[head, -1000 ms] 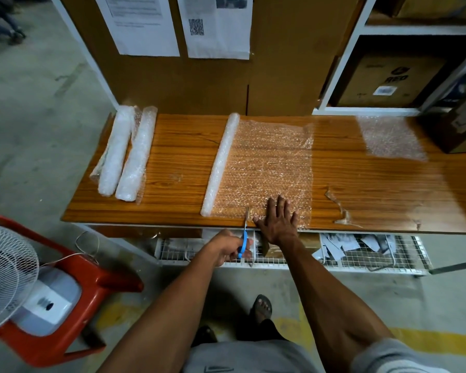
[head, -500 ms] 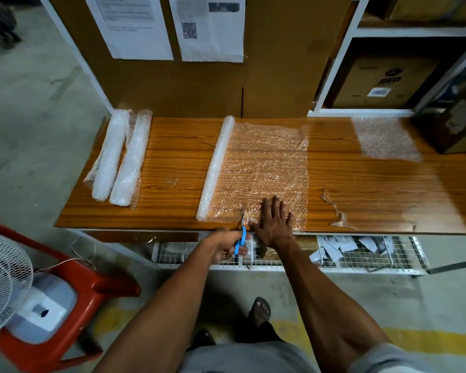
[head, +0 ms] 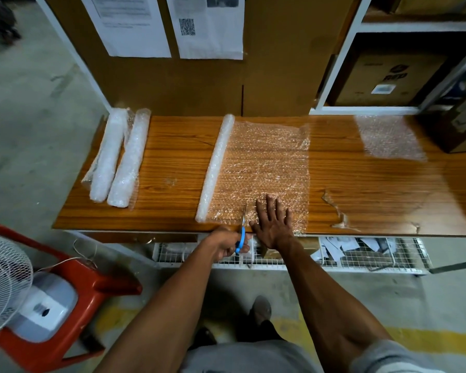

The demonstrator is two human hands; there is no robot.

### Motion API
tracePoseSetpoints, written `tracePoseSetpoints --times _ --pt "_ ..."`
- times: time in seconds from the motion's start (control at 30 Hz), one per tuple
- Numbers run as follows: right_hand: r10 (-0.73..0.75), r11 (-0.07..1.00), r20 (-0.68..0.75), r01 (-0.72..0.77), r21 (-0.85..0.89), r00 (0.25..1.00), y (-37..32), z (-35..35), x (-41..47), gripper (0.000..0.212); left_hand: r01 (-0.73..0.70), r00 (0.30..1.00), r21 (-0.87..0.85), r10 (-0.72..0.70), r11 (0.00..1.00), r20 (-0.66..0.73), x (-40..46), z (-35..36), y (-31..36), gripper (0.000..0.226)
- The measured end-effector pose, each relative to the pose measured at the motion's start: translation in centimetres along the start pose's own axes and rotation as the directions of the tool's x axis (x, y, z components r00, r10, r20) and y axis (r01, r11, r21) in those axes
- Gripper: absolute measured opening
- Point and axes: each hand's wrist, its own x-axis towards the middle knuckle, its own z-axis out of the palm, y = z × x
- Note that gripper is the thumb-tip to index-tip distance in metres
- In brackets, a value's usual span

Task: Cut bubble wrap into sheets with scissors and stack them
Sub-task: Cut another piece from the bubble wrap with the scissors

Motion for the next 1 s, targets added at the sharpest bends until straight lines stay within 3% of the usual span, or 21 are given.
tracePoseSetpoints --times 0.27,0.67,1.0 --pt "0.012 1.0 0.016 -0.012 0.007 1.0 -0.2 -0.2 -0.1 0.074 0.029 0.997 -0.055 -0.026 0.998 0.068 0.4 -0.6 0.6 0.013" --pt "0.014 0.999 -0.015 -0.013 0.031 1.0 -0.3 0.0 -0.3 0.077 0.01 0.988 -0.012 -0.008 1.0 0.152 1.2 -0.9 2.8 0.046" --pt "0.01 0.999 -0.016 -0.009 0.042 1.0 -0.2 -0.4 -0.5 0.081 -0.02 0.996 -0.035 0.023 0.999 0.088 2.0 -0.9 3.6 0.028"
